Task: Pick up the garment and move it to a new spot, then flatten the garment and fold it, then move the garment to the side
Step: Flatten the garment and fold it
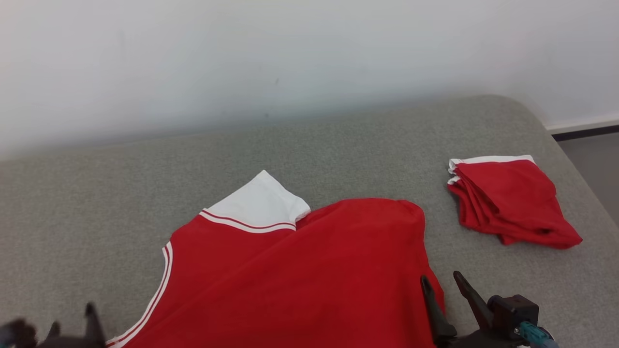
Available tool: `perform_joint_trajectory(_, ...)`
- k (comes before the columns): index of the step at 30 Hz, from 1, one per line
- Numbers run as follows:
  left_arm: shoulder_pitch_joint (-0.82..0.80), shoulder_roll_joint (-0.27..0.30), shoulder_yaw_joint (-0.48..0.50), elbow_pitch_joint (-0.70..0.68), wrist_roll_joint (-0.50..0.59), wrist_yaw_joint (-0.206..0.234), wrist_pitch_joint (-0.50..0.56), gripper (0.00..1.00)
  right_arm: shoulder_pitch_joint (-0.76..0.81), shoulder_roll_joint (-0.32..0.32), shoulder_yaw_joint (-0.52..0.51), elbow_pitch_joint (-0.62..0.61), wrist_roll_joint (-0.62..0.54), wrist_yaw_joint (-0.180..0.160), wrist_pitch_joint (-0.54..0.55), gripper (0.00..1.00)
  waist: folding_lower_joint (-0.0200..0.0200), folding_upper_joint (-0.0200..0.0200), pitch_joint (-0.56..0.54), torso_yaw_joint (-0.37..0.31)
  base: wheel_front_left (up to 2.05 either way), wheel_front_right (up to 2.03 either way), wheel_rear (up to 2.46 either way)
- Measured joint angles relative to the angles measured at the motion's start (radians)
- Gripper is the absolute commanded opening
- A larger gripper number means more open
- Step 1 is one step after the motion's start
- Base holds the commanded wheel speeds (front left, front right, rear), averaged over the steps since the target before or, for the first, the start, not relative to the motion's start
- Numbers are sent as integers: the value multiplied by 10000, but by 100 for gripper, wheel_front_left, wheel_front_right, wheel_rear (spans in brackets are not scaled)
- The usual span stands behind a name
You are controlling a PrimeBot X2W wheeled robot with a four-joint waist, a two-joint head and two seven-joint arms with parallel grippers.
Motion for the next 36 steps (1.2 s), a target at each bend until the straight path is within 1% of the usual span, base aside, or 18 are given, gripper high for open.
perform_joint_trajectory(2,-551,102,-470,-259,205,-153,384,100,-24,-2,17,19,4,0,-19,100,1,1,75,-85,0,0,0)
perform_joint_trajectory(4,-1267,125,-930,-213,479,-320,711,100,-75,0,69,40,4,0,-50,100,1,1,167,-178,0,0,0)
perform_joint_trajectory(5,-1267,125,-930,-213,479,-320,711,100,-75,0,69,40,4,0,-50,100,1,1,167,-178,0,0,0)
perform_joint_trajectory(6,-1890,2,-1436,161,708,-385,1001,100,-225,0,130,44,4,0,-54,100,1,1,254,-304,0,0,0)
perform_joint_trajectory(7,-1890,2,-1436,161,708,-385,1001,100,-225,0,130,44,4,0,-54,100,1,1,254,-304,0,0,0)
perform_joint_trajectory(9,-2493,-86,-1789,803,890,-460,1281,100,-323,-4,190,27,2,0,-50,100,1,1,344,-459,0,0,0)
perform_joint_trajectory(12,-3311,-125,-1971,1751,1133,-470,1384,100,-390,0,184,-19,-40,0,-46,100,2,1,498,-719,0,0,0)
perform_joint_trajectory(15,-3826,-360,-2098,2451,1260,-355,1358,100,-419,0,59,-92,-140,0,27,100,1,2,651,-1001,0,0,0)
perform_joint_trajectory(17,-4060,-376,-2109,2984,1281,-286,1398,100,-418,-6,-33,-174,-209,0,38,100,2,1,756,-1173,0,0,0)
perform_joint_trajectory(22,-4433,-362,-2010,4159,1252,-445,1112,100,-419,-6,-123,-307,-238,0,88,100,2,2,1020,-1464,0,0,0)
perform_joint_trajectory(23,-4483,-376,-1990,4330,1241,-449,974,40,-419,-4,-136,-324,-240,0,113,100,2,1,1065,-1489,0,0,0)
perform_joint_trajectory(24,-4541,-393,-1996,4474,1250,-466,811,0,-418,-4,-157,-339,-257,0,123,100,2,1,1102,-1499,0,0,0)
perform_joint_trajectory(26,-4591,-596,-1975,4844,1183,-631,566,0,-414,-4,-207,-414,-301,0,138,100,2,1,1135,-1424,0,0,0)
perform_joint_trajectory(28,-4537,-683,-1885,4932,1108,-644,238,0,-412,-2,-272,-516,-339,0,192,100,0,1,1122,-1316,0,0,0)
perform_joint_trajectory(33,-3883,-901,-1452,4861,815,-677,-807,0,-403,2,-633,-756,-571,0,372,100,0,1,1073,-954,0,0,0)
perform_joint_trajectory(36,-3554,-980,-1344,4711,644,-811,-1183,0,-433,-8,-972,-989,-765,0,598,100,1,1,1049,-695,0,0,0)
